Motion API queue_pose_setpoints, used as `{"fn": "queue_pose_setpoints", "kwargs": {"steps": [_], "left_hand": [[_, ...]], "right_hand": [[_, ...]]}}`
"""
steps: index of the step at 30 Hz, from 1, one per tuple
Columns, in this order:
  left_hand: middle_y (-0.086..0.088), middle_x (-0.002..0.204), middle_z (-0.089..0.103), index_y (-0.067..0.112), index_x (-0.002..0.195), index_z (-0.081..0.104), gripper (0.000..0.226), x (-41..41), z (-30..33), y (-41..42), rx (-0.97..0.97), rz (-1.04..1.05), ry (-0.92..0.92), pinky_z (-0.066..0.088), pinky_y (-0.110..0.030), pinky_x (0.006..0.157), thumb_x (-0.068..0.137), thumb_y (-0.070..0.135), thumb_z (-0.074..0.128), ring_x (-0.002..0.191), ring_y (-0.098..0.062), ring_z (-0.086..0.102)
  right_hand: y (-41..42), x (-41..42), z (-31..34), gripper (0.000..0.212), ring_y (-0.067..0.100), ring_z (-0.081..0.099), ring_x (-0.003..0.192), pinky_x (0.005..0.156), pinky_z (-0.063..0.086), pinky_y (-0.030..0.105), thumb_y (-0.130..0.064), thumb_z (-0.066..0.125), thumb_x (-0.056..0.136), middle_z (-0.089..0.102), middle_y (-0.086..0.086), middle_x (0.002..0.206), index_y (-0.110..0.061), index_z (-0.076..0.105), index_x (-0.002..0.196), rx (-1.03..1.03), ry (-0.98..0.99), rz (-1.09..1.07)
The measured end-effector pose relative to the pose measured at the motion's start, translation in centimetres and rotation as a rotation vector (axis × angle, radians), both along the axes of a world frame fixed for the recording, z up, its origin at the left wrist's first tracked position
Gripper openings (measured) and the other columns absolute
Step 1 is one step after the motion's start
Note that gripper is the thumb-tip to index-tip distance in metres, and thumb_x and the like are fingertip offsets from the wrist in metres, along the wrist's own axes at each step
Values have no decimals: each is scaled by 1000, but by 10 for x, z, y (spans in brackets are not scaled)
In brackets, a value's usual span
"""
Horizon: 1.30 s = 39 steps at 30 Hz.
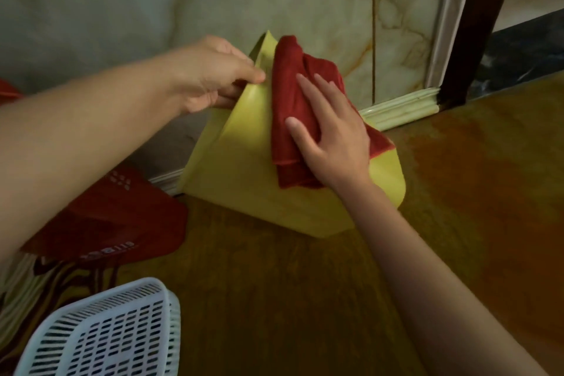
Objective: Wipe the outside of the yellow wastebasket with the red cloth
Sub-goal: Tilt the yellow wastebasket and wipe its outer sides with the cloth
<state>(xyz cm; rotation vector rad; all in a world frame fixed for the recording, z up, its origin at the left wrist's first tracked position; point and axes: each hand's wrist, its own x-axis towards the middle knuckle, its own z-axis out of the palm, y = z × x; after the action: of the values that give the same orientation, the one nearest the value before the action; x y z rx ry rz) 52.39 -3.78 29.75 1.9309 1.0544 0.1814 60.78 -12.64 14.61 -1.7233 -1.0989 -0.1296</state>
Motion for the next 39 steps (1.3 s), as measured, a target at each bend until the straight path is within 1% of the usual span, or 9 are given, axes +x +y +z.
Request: {"fn": "queue_pose_setpoints", "kwargs": {"steps": [4, 8, 13, 18, 23, 26, 30, 33, 39], "left_hand": [[-3, 71, 60, 8, 100, 53, 14, 7, -7, 6, 24, 138, -33, 51, -16, 46, 86, 7, 53, 43, -3, 59], [5, 61, 66, 12, 84, 62, 15, -4, -10, 3, 122, -91, -35, 49, -16, 49, 89, 22, 52, 49, -2, 60], [-1, 58, 52, 8, 67, 54, 19, -50, -35, -10, 679, -457, 314, 32, -17, 52, 83, 17, 59, 61, -10, 45], [8, 40, 34, 8, 51, 44, 34, -8, -27, -20, 604, -485, 247, 24, -21, 46, 83, 11, 57, 44, -2, 28], [-16, 73, 51, -19, 81, 56, 26, -17, -34, 4, 356, -250, 222, 49, -27, 58, 84, 6, 56, 58, -16, 51], [-17, 76, 62, -11, 86, 61, 16, -55, -33, 23, 185, -104, 238, 51, -14, 51, 85, 2, 52, 46, 0, 60], [5, 51, 68, 4, 80, 60, 17, -70, -36, 34, 65, 13, 188, 50, -11, 48, 89, 5, 47, 44, 2, 60], [0, 68, 67, 9, 83, 58, 14, -64, -32, 37, 5, 43, 219, 51, -13, 51, 90, 7, 46, 45, 2, 61], [-3, 75, 64, 10, 83, 58, 13, -66, -29, 36, -79, 96, 204, 54, -17, 56, 89, 6, 47, 46, -1, 63]], "right_hand": [[-20, 31, -55, 60, 21, 42, 131, 103, 39, 43, -63, 25, 85, 48, 0, 142, -33, 42, 135, -89, 154, -63], [-38, 47, -102, 60, 22, 48, 124, 99, 41, 44, -58, 20, 86, 56, 3, 133, -30, 50, 130, -79, 375, -284], [-39, 55, -103, 55, 22, 50, 122, 99, 33, 31, -49, 26, 87, 58, 4, 130, -22, 56, 124, 59, 682, -447], [-14, -2, -61, 60, 27, 17, 144, 117, 14, 45, -44, 29, 91, 26, 10, 154, -13, 32, 142, 104, 570, -271], [8, -49, -47, 50, 12, -4, 145, 113, 3, 50, -62, 22, 88, 9, -11, 158, -59, 6, 135, 35, 351, 165], [-5, -56, -98, 55, 9, -10, 144, 114, -1, 53, -63, 24, 87, 0, -11, 158, -55, 4, 138, -110, 255, 211], [-24, -52, -150, 55, 13, -4, 144, 117, 3, 50, -53, 33, 92, 4, -5, 158, -40, 16, 142, -270, 580, 51], [-39, -58, -152, 56, 17, -2, 146, 118, 3, 42, -51, 32, 93, 2, -5, 158, -31, 18, 144, -297, 731, 27], [-41, -132, -82, 58, 10, -7, 145, 115, -5, 30, -61, 19, 90, 0, -10, 157, -44, 3, 143, -146, 207, 267]]}}
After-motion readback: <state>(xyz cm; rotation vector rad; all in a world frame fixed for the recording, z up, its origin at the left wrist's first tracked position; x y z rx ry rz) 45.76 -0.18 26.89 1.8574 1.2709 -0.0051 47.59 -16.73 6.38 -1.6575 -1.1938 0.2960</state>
